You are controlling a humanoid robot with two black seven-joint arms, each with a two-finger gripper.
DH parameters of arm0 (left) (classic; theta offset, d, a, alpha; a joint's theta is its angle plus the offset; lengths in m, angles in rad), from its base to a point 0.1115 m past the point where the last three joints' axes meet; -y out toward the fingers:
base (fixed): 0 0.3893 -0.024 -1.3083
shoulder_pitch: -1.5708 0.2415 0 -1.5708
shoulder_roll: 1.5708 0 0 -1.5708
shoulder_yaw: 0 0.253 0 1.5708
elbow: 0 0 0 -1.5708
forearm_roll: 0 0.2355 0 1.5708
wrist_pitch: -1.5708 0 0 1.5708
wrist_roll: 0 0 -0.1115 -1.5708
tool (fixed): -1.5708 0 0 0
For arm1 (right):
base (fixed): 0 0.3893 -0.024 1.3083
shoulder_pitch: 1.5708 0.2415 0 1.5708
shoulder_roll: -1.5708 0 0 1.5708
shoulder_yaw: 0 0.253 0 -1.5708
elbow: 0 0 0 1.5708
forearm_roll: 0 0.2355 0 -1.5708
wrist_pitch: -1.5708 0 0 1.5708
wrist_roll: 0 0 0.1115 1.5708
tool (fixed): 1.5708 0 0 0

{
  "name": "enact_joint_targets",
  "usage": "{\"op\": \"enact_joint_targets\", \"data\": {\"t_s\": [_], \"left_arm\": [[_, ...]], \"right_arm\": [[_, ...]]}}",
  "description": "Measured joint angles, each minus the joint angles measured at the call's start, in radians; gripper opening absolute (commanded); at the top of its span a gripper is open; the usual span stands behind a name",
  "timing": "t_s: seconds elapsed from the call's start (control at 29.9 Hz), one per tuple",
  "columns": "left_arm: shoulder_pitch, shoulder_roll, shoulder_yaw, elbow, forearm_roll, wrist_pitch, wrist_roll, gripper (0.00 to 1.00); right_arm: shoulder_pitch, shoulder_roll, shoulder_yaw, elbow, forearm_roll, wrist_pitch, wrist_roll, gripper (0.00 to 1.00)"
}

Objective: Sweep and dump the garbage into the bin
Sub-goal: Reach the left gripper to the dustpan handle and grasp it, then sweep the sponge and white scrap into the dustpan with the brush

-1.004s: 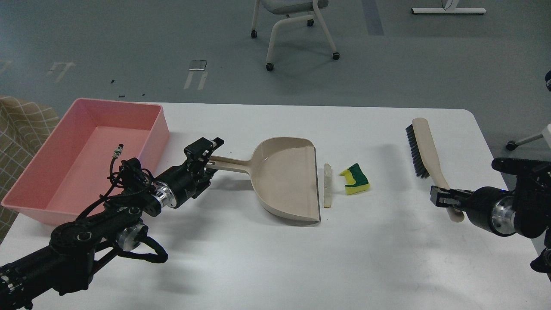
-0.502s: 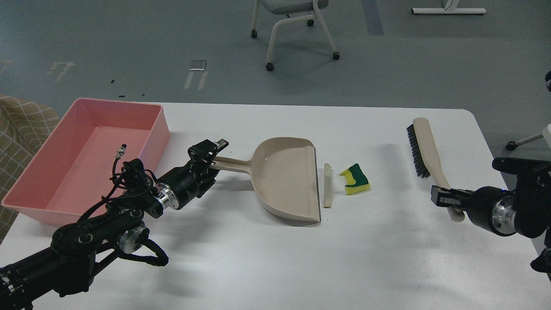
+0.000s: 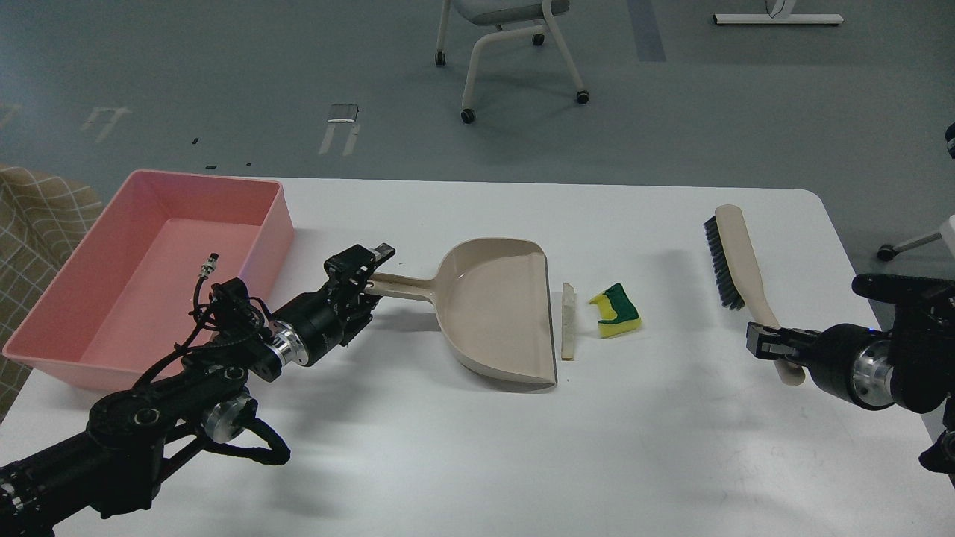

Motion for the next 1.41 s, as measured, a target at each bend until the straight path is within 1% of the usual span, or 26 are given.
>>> {"op": "enact_joint_targets", "data": {"t_s": [0.1,0.2,0.3,0.37,0.44,0.5,0.57,0.64,0.9,1.07,1.2,1.41], "left_arm": [[0.001,-0.001,0.002,-0.001,0.005,0.000,0.000,0.67],[0.001,-0.002,0.007,-0.002,0.026,0.000,-0.002,0.62],[0.001,-0.001,0.009,-0.002,0.053,0.000,-0.014,0.59],[0.000,0.000,0.009,-0.002,0.060,0.001,-0.021,0.54],[0.000,0.000,0.009,-0.002,0.062,0.001,-0.024,0.47],[0.000,0.000,0.009,-0.002,0.063,0.001,-0.025,0.42],[0.000,0.001,0.009,-0.002,0.065,0.001,-0.026,0.40],[0.000,0.001,0.009,-0.001,0.069,0.002,-0.029,0.35],[0.000,-0.002,0.025,0.000,0.083,0.005,-0.034,0.21],[-0.002,-0.002,0.028,0.000,0.087,0.007,-0.042,0.16],[-0.003,0.000,0.029,0.000,0.098,0.008,-0.046,0.16],[-0.002,-0.002,0.029,0.000,0.180,0.028,-0.047,0.16]], "right_arm": [[0.000,0.000,0.000,0.000,0.000,0.000,0.000,0.00],[0.000,0.000,0.000,0.000,0.000,0.000,0.000,0.00],[0.000,0.000,0.000,0.000,0.000,0.000,0.001,0.00],[0.000,0.000,0.000,0.001,0.000,0.000,0.001,0.00],[0.000,0.004,0.001,0.001,0.000,0.000,0.001,0.00],[0.000,0.005,0.001,0.001,0.000,0.000,0.001,0.00],[0.000,0.006,0.001,0.001,0.000,0.000,0.001,0.00],[0.000,0.006,0.001,0.001,0.000,0.000,0.000,0.00],[0.000,0.006,0.001,0.000,0.000,0.000,0.000,0.00],[0.000,0.006,0.001,0.007,0.000,0.000,0.000,0.00],[-0.011,-0.003,0.001,0.029,0.002,0.000,0.000,0.00],[-0.096,-0.020,0.001,0.073,0.002,0.000,0.000,0.00]]}}
